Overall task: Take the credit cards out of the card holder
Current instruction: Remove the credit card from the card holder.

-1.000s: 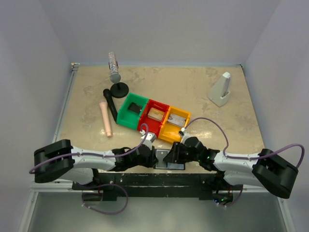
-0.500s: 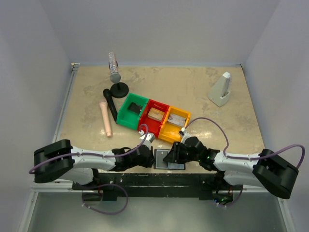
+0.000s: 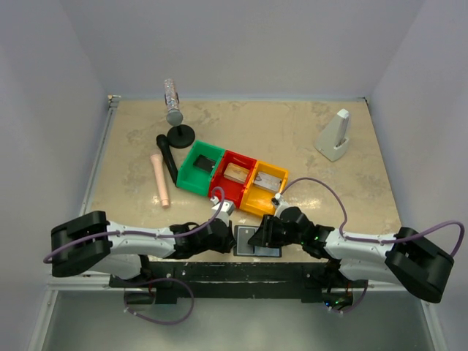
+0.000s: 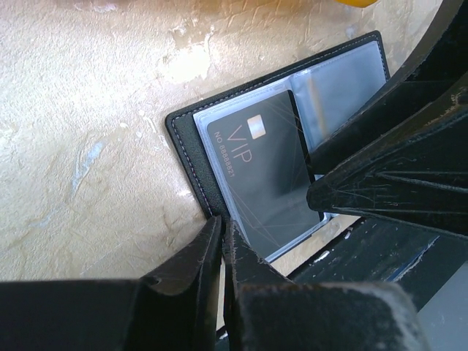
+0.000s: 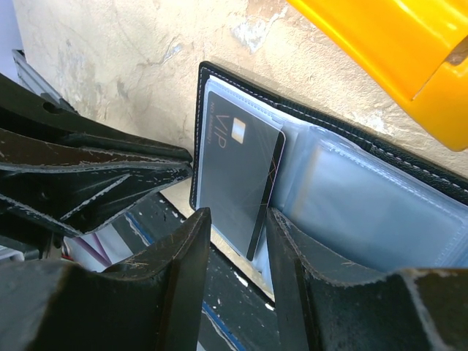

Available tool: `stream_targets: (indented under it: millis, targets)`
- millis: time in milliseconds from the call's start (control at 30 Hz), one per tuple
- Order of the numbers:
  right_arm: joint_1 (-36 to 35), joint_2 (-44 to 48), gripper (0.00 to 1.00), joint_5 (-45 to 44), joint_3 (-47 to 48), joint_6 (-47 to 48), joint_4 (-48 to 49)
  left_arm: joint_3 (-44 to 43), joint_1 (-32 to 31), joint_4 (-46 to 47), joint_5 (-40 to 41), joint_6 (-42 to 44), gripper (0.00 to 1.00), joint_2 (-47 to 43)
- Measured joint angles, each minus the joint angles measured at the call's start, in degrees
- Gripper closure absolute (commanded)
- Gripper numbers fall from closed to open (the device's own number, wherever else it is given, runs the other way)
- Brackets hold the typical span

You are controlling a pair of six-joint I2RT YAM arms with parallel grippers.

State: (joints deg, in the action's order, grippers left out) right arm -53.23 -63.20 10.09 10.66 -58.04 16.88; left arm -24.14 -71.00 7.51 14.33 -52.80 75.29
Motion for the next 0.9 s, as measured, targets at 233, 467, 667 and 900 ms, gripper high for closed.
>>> stream_targets:
  millis: [233,467,667,900]
  targets:
    - [0.0,0.0,0.58,0.0,0.0,0.0,-0.2,0.0,0.0,-0.3,0.1,0.0,0.89,-1.7]
    - [0.0,0.0,0.58,0.0,0.1,0.1,-0.2,-0.1,0.0,-0.2,-0.2,0.0,0.89,-1.2]
    - [0.0,0.0,0.58,0.0,0.2,0.2,-0.2,-0.2,0.0,0.5,-0.9,0.1,0.89,0.8]
    - [0.0,-0.2,0.57,0.0,0.2,0.2,-0.2,-0.9,0.0,2.1,-1.7,0.1,0.91,2.5]
